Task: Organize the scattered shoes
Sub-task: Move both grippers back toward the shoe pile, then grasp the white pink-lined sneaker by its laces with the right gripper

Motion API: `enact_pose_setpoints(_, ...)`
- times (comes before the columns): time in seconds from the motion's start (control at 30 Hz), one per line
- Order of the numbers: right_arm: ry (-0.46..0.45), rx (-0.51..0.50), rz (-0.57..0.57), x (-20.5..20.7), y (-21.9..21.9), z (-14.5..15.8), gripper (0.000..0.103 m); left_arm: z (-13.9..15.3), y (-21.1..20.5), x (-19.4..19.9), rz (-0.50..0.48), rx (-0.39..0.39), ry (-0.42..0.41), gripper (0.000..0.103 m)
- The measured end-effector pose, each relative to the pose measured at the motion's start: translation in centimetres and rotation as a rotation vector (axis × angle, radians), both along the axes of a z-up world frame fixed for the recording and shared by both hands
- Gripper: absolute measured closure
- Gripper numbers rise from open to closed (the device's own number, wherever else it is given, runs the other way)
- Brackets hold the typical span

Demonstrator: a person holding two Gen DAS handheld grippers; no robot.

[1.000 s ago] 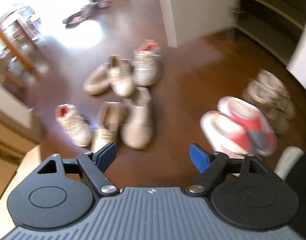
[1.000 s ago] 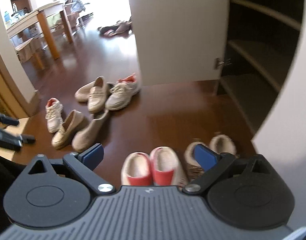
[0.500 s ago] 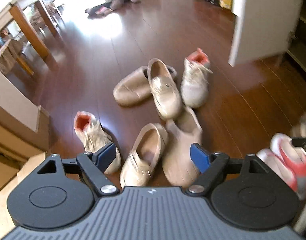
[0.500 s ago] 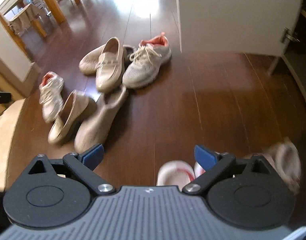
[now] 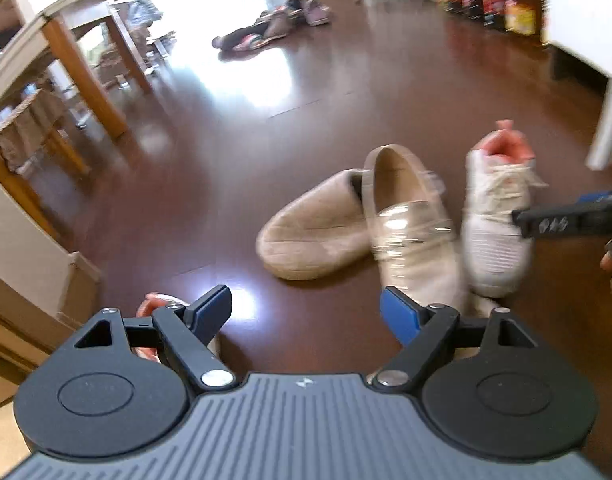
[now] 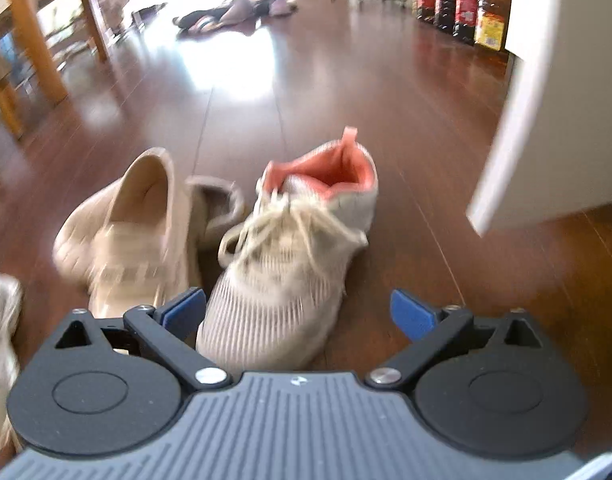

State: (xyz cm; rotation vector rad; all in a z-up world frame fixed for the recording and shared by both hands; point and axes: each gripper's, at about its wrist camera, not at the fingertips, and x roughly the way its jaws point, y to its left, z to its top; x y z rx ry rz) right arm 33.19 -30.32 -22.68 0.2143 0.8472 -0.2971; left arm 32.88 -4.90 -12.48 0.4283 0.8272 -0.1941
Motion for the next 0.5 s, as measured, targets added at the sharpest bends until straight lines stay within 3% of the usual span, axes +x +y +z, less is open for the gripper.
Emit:
enact_pose_setpoints(0.13, 0.022, -0.069, -0.076, 4.5, 0.3, -2.4, 0.003, -0.4, 1.6, 1.1, 0.06, -0.042, 0.038, 0.019)
enact_pose_setpoints(0.23, 0.043, -0.063, -0.088, 6.5, 0.0, -4.2, 0.004, -1.1, 2.0, 1.2, 0.071, -0.033, 0.07, 0.019)
enact_pose_setpoints(0.27, 0.053, -0.066, -0.089, 7.0, -0.2, -4.9, 0.014, -1.2, 1.9, 1.0, 0.067, -0.026, 0.07, 0.019)
enact_pose_setpoints(0.3, 0.049, -0.067, -0.082, 7.2, -0.4, -5.4, 0.016, -1.3, 1.9, 0.8, 0.062, -0.019, 0.071, 0.019)
enact_pose_setpoints(0.37, 0.02, -0.081, -0.005, 6.5, -0.6, -5.3, 0.037, -1.5, 1.7, 0.5, 0.055, -0.009, 0.073, 0.019)
enact_pose_setpoints(0.43, 0.005, -0.08, 0.097, 5.4, -0.9, -4.8, 0.049, -1.3, 1.3, 0.3, 0.051, -0.01, 0.079, 0.019)
enact_pose_setpoints(0.5, -0.009, -0.087, 0.284, 2.6, -1.4, -3.6, 0.052, -1.1, 0.9, -0.1, 0.044, -0.017, 0.088, 0.019)
